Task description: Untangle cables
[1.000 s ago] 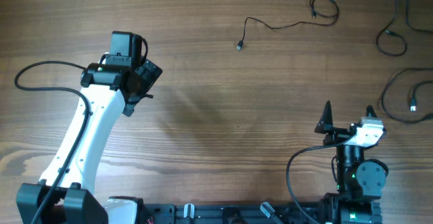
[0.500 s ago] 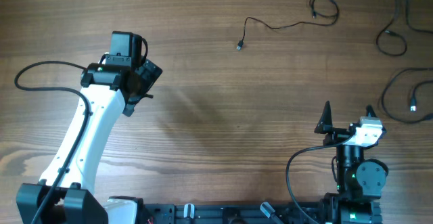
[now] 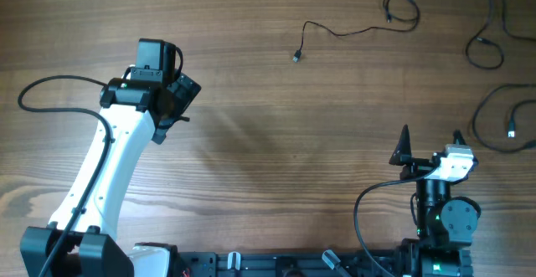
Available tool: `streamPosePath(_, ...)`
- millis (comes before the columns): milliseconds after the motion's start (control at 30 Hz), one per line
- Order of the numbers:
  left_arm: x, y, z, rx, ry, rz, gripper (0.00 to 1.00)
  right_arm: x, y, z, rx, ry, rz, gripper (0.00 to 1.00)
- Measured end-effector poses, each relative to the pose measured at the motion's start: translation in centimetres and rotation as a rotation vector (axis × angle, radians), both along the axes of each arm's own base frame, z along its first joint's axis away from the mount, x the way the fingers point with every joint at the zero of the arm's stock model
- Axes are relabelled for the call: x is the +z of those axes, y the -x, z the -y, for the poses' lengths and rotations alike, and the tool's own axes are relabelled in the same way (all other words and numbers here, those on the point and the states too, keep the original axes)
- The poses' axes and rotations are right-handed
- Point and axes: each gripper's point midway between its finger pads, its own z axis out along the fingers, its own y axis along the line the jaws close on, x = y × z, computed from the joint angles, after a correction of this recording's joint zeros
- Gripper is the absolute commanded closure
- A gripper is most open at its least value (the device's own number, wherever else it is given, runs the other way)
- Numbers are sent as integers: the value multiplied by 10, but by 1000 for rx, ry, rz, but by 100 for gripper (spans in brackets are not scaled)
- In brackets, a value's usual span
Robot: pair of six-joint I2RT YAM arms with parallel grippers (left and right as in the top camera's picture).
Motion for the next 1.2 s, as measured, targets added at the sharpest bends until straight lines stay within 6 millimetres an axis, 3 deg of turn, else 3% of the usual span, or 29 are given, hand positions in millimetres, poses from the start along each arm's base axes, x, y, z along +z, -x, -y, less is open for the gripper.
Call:
streamPosePath(400, 3, 0, 4, -13, -11, 11, 0, 0, 0, 0, 0, 0, 0, 0)
streamPosePath(500, 19, 2, 3, -15, -18, 62, 0, 0, 0, 0, 0, 0, 0, 0)
streamPosePath(633, 58, 10, 1, -10, -7, 194, 0, 0, 0, 0, 0, 0, 0, 0)
streamPosePath(767, 80, 43, -4, -7, 8, 313, 0, 0, 0, 0, 0, 0, 1, 0)
streamPosePath(1000, 73, 115, -18, 11, 36, 546, 0, 1, 0, 0, 0, 0, 4, 0)
streamPosePath(1200, 80, 150, -33, 73, 52, 791, 0, 1, 0, 0, 0, 1, 6, 0)
